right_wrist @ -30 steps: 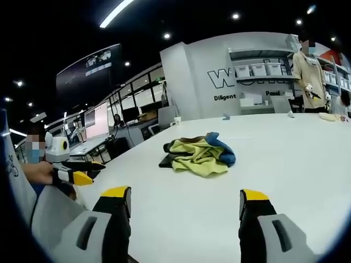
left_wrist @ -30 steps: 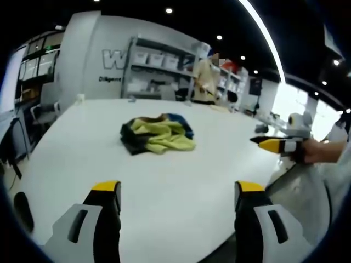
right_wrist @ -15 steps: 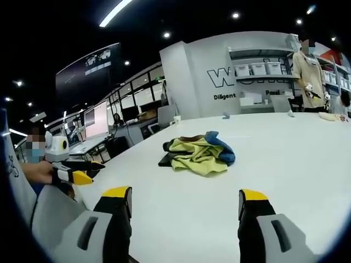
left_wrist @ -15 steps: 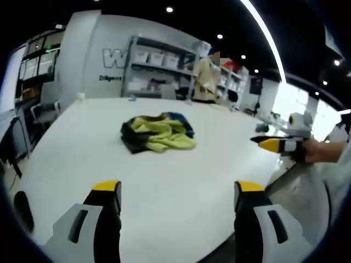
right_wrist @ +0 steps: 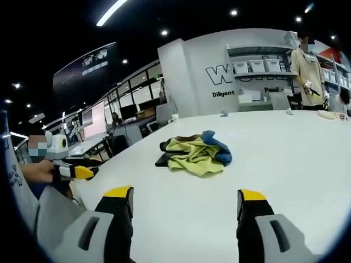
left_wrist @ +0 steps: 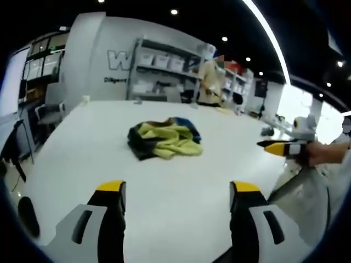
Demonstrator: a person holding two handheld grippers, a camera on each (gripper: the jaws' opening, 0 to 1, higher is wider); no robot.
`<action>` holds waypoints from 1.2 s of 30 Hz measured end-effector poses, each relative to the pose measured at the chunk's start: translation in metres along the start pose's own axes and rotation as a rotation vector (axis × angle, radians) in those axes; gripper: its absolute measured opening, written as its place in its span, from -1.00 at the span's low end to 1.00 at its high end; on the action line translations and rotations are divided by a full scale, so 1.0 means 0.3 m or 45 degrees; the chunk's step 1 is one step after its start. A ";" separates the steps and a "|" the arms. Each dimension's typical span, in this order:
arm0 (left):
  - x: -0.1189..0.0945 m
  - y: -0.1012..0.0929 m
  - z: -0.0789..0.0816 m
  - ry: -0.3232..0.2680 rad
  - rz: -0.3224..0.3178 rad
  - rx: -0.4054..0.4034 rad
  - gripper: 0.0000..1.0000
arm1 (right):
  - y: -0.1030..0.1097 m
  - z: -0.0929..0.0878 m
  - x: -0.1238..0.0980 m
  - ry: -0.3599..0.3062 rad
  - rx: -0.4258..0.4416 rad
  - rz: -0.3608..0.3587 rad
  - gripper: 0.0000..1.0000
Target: Fold the garment on the visible template until the final outline fits inside the template.
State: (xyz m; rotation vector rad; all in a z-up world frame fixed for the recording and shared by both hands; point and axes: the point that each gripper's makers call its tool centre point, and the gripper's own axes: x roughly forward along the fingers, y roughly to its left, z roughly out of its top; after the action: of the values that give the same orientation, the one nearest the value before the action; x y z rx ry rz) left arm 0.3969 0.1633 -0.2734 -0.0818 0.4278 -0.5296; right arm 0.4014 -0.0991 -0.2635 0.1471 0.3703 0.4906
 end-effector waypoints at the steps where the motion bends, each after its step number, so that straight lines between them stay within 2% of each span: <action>1: 0.007 0.006 0.011 -0.005 -0.001 -0.001 0.43 | -0.006 0.006 0.003 -0.004 -0.001 -0.001 0.49; 4: 0.042 0.041 0.043 -0.022 -0.002 0.008 0.43 | -0.062 0.055 0.031 -0.035 -0.031 -0.006 0.48; 6: 0.064 0.058 0.066 -0.030 -0.010 0.030 0.44 | -0.060 0.100 0.042 -0.046 -0.052 -0.004 0.48; 18: 0.187 0.184 0.182 -0.053 -0.001 0.081 0.35 | -0.169 0.230 0.209 -0.085 -0.158 0.030 0.45; 20: 0.206 0.207 0.220 -0.067 0.001 0.091 0.33 | -0.178 0.253 0.237 -0.092 -0.179 0.037 0.44; 25: 0.269 0.266 0.276 -0.069 0.025 0.118 0.29 | -0.213 0.315 0.332 -0.114 -0.209 0.054 0.42; 29: 0.329 0.329 0.310 -0.077 0.054 0.123 0.29 | -0.229 0.347 0.405 -0.116 -0.232 0.070 0.39; 36: 0.412 0.389 0.335 -0.083 0.058 0.095 0.20 | -0.250 0.383 0.504 -0.115 -0.239 0.085 0.34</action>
State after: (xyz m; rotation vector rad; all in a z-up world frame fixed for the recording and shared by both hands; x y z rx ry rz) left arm 0.5897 0.1980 -0.2499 -0.0173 0.3451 -0.4962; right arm 0.6011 -0.0971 -0.2215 -0.0006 0.2300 0.5800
